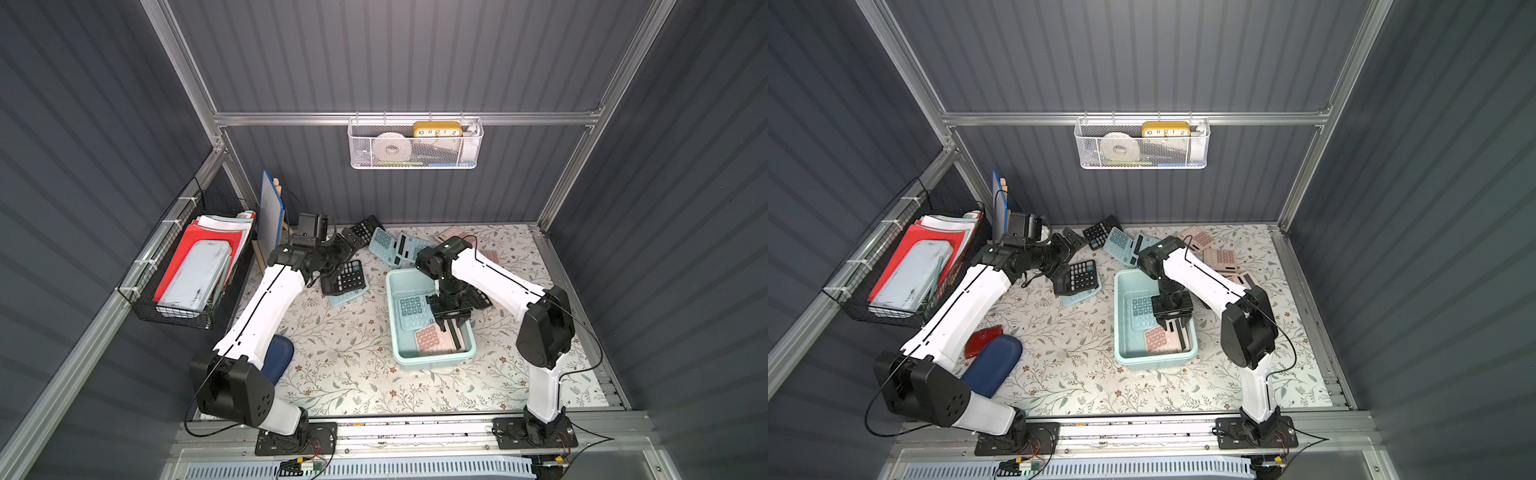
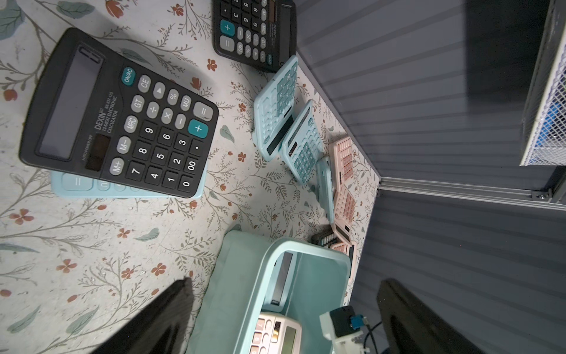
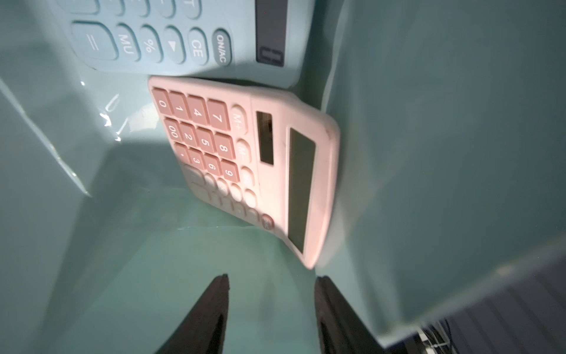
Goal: Put the calculator in the storage box
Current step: Place the calculator in the storage box, then adjust the storage box at the center of the board.
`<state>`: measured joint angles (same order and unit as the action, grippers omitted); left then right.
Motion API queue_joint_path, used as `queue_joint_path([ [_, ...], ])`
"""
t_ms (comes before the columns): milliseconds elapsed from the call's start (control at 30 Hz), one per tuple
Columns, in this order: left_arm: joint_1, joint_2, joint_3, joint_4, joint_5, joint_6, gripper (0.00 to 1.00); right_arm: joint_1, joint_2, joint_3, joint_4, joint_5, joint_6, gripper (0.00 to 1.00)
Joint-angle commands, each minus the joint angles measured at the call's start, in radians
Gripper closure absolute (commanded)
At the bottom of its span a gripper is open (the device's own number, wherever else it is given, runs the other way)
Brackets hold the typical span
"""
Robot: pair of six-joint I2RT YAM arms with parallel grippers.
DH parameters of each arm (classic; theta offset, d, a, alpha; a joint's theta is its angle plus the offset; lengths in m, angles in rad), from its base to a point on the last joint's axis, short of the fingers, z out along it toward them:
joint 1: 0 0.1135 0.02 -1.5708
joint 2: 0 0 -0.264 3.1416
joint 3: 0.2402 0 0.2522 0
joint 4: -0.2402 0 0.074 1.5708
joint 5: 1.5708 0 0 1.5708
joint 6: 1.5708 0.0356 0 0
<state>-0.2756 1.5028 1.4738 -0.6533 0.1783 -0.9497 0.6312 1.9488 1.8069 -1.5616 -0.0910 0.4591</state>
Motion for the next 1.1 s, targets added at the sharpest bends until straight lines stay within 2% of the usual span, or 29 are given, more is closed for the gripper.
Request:
queue_joint_path([
  [0,-0.005,-0.012,0.021,-0.075,-0.016,0.042,0.01,-0.043,-0.068,0.021,-0.035,-0.015,-0.02,0.47],
  [433,-0.005,0.015,0.028,-0.161,-0.012,0.089,0.01,-0.152,-0.254,-0.136,0.14,-0.077,-0.05,0.44],
  [667,-0.005,0.046,0.006,-0.14,0.078,0.091,0.01,-0.215,-0.315,-0.228,0.24,-0.124,-0.079,0.32],
  [800,-0.005,0.048,0.001,-0.136,0.107,0.101,0.01,-0.232,-0.318,-0.304,0.302,-0.146,-0.111,0.31],
  [1067,-0.005,0.056,-0.036,-0.133,0.151,0.101,0.01,-0.231,-0.266,-0.36,0.371,-0.36,-0.123,0.31],
])
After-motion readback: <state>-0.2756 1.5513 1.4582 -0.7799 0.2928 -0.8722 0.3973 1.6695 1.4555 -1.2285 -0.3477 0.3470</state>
